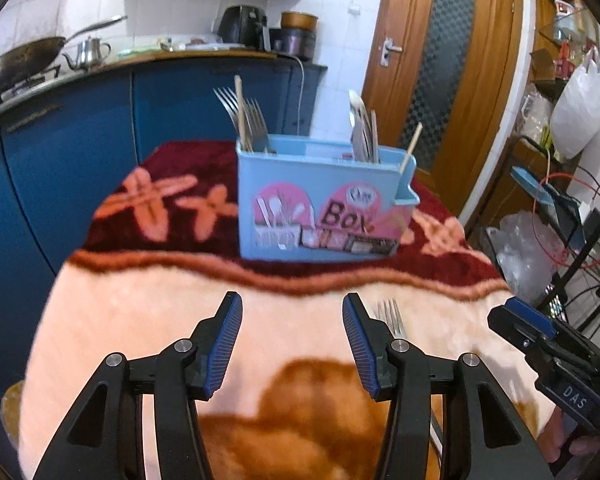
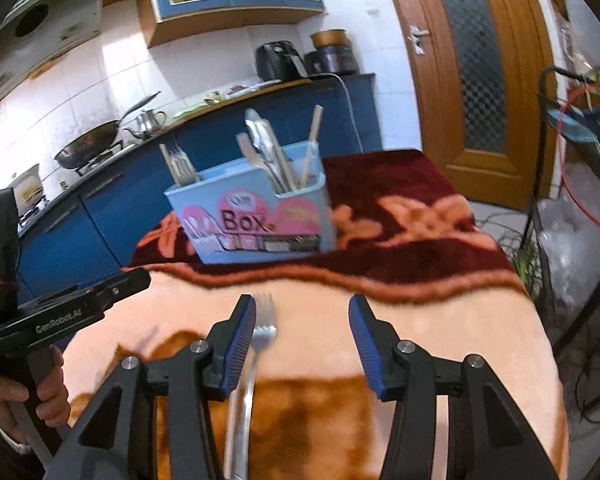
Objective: Organize utensils
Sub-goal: 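Move both open tools back over the white knife and silver fork, then grasp the white plastic knife with the left tool while the right tool grasps the silver fork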
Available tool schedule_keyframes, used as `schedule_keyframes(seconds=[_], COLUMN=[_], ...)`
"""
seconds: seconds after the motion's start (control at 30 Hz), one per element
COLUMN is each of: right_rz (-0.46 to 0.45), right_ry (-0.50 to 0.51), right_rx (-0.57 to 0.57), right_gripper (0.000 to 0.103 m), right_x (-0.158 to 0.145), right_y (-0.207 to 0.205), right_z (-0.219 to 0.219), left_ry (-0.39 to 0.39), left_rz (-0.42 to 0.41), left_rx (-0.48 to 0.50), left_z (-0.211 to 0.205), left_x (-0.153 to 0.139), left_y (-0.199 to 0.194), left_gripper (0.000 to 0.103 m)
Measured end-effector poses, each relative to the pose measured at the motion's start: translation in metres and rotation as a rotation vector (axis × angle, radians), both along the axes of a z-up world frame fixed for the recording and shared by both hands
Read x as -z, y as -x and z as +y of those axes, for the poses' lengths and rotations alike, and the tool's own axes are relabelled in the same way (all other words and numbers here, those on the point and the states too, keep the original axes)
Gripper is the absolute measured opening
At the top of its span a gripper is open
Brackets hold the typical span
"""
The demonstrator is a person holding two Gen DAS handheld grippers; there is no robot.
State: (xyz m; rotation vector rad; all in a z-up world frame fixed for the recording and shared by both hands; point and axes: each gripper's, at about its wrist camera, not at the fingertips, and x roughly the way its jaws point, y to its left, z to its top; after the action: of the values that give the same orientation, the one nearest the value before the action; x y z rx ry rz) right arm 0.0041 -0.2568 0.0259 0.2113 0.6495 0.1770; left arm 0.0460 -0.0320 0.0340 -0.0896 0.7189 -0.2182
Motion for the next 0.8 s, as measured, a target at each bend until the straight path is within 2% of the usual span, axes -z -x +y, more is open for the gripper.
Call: schedule_keyframes(seconds=[0.37,0.67,0.8], right_rz=[0.002,0.003,0.014], right_ry=[0.045,0.032,0.013], right_rx=[0.054,0.068,0.070], right_gripper=[0.055,0.056,0.057], right_x=[0.014,0.025,0.031], right_y=[0.002,-0.001,-0.001], right_z=[-0.021,-0.034,-0.039], left_ry=[-0.052,-0.069,-0.092], left_rz=[0.113,0.213,0.228], left_rx=[0.069,0.150,0.165], left_z=[-0.042,-0.073,-0.081], left_x=[0.028,0.046,0.051], left_y=[-0.005,-0.007,-0.007], left_gripper=[0.054,0.054,0.054])
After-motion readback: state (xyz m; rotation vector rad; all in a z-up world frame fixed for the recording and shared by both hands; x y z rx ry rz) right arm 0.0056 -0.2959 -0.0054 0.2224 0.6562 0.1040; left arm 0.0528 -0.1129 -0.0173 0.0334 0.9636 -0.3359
